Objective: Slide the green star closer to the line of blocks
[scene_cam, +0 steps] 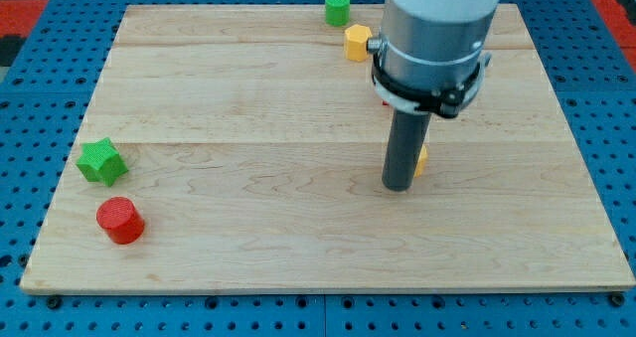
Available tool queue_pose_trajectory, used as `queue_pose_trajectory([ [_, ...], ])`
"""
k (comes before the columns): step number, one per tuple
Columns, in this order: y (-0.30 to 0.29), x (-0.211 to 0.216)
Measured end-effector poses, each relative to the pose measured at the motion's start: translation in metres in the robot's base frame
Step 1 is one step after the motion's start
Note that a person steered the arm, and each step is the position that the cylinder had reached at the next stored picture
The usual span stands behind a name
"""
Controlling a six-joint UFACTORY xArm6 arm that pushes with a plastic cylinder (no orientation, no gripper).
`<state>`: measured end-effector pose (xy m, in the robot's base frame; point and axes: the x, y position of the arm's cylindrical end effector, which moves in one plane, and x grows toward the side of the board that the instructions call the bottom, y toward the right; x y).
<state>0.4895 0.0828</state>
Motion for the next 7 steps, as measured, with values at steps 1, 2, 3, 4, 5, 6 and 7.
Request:
queue_pose_trajectory([
  [1, 0.0, -0.027],
  [2, -0.066, -0.03],
  [3, -0.186, -0.054],
  [4, -0.244, -0.121],
  [5, -0.374, -0.1],
  [6, -0.381, -0.047],
  [7, -0.341, -0.001],
])
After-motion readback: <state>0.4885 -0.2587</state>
